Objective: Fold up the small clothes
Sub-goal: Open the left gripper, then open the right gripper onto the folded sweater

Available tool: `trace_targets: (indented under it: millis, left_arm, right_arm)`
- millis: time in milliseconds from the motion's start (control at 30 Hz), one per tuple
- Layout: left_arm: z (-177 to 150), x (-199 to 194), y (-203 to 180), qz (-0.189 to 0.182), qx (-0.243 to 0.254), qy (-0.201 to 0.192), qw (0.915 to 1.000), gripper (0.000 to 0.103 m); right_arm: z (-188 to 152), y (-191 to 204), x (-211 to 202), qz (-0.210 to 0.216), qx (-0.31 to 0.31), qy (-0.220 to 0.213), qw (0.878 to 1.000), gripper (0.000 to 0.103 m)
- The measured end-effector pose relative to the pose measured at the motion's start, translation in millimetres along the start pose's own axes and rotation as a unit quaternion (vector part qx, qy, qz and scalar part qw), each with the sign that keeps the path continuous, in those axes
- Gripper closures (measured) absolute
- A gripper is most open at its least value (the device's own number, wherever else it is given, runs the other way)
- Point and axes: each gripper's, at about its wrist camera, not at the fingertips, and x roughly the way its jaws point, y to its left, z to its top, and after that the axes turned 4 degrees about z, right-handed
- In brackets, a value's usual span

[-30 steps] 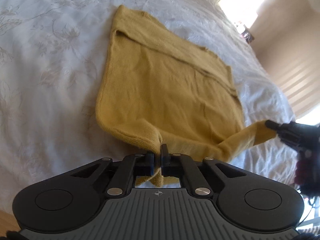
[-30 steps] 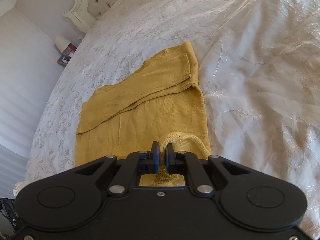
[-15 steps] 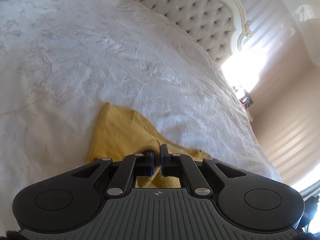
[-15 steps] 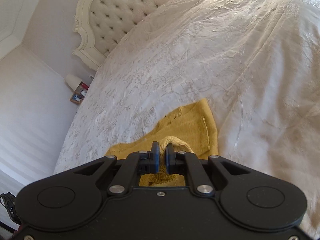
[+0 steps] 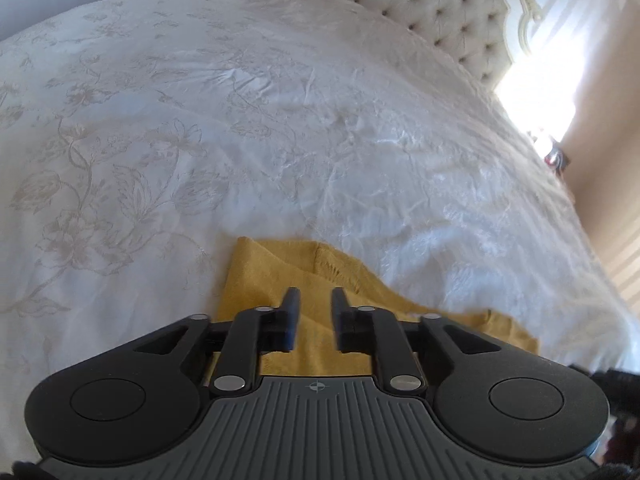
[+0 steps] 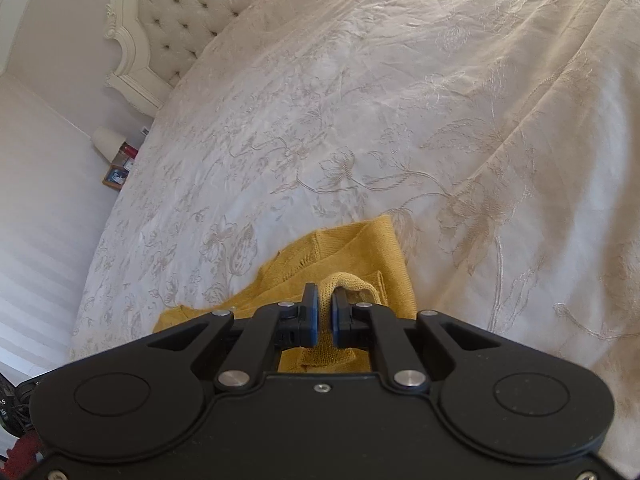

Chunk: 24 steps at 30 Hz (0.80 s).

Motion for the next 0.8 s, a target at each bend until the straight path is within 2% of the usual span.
trace_targets:
  millis: [33,67,167,267,367,467,500,533,633,700,800]
  left_arm:
    - [-2,1,-2,0.009,0.027,0.006,0.9996,0.049]
    - [-6,1,-3,0.014,0.053,0.01,0.9985,0.047]
    - [-15,2,-2,0.039,0.115,0.024,0.9923,0.047]
    - [-23,10,2,0.053,0.167,0.058,0.9827,0.047]
    - [-35,25,2,0.043,0.227,0.107,0.9669,0.047]
    - [-46,37,-6,0.031,0.294,0.123,0.9473,0.047]
    - [-47,40,-8,0.028,0.303,0.122,0.9448,0.047]
    - [-44,44,-10,0.024,0.303,0.117,0.9456,0.047]
    - [-25,56,-13,0.017,0.276,0.099,0.9558,0.047]
    - [-6,67,-12,0.012,0.253,0.09,0.9632,0.047]
    - [21,83,-12,0.011,0.232,0.08,0.9693,0.047]
  right_arm:
    - [-1,-3,1,-0.001,0.004,0.004,1.0,0.088]
    - [-2,-5,2,-0.003,0.008,0.008,1.0,0.087]
    - [-5,-11,2,-0.012,0.014,0.017,1.0,0.087]
    - [-6,-11,0,-0.017,0.018,0.015,1.0,0.086]
    - [-6,-9,-1,-0.027,0.019,0.011,0.999,0.086]
    - [-6,-5,0,-0.034,0.018,0.007,0.999,0.086]
    - [-5,-3,1,-0.036,0.018,0.005,0.999,0.086]
    - [-5,-1,3,-0.039,0.016,0.005,0.999,0.086]
    - [-2,5,6,-0.047,0.013,0.004,0.999,0.084]
    - [2,9,9,-0.05,0.011,0.003,0.999,0.084]
    - [7,16,15,-0.053,0.011,0.002,0.999,0.083]
